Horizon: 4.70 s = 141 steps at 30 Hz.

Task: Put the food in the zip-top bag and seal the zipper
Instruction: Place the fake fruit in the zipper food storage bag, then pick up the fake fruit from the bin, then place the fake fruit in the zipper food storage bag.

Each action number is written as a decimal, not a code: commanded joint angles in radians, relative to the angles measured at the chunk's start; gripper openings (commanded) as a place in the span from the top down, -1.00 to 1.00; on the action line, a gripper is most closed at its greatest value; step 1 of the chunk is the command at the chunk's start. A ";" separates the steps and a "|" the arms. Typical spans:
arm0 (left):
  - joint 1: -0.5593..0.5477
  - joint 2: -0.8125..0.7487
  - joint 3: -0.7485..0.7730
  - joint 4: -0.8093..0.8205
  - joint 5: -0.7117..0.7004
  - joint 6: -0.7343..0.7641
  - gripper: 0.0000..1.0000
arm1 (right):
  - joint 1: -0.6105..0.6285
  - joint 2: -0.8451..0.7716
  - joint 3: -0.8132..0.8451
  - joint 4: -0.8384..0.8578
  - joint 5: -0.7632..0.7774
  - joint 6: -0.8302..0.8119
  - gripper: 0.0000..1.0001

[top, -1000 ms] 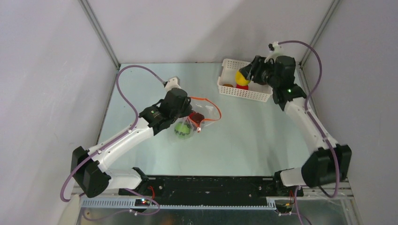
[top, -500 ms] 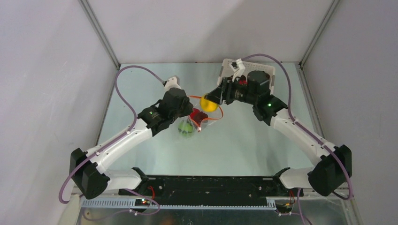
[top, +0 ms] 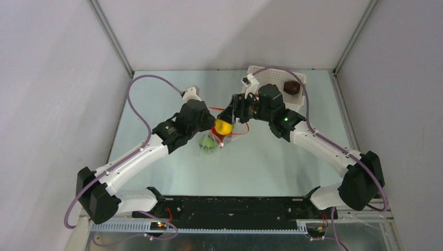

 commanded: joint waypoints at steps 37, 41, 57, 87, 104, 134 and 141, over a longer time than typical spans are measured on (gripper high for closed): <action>0.008 -0.070 -0.005 0.008 -0.012 0.022 1.00 | -0.376 0.258 0.368 -0.317 0.367 -0.175 -0.99; 0.006 -0.071 -0.005 0.011 -0.019 0.023 1.00 | -0.409 0.426 0.511 -0.388 0.426 -0.191 -0.99; 0.016 -0.024 0.018 0.025 -0.008 0.034 1.00 | -0.454 0.860 0.872 -0.542 0.557 -0.172 -0.99; 0.021 0.003 0.045 0.018 -0.003 0.040 1.00 | -0.456 0.999 0.957 -0.672 0.481 -0.200 -0.66; 0.025 -0.008 0.040 0.002 -0.006 0.031 1.00 | -0.457 0.919 0.927 -0.634 0.469 -0.188 0.01; 0.025 -0.045 0.019 0.020 0.018 0.034 1.00 | -0.476 0.090 0.269 -0.150 -0.316 -0.111 0.14; 0.026 -0.047 0.011 0.029 0.040 0.024 1.00 | -0.249 -0.041 0.208 -0.189 -0.267 -0.211 0.15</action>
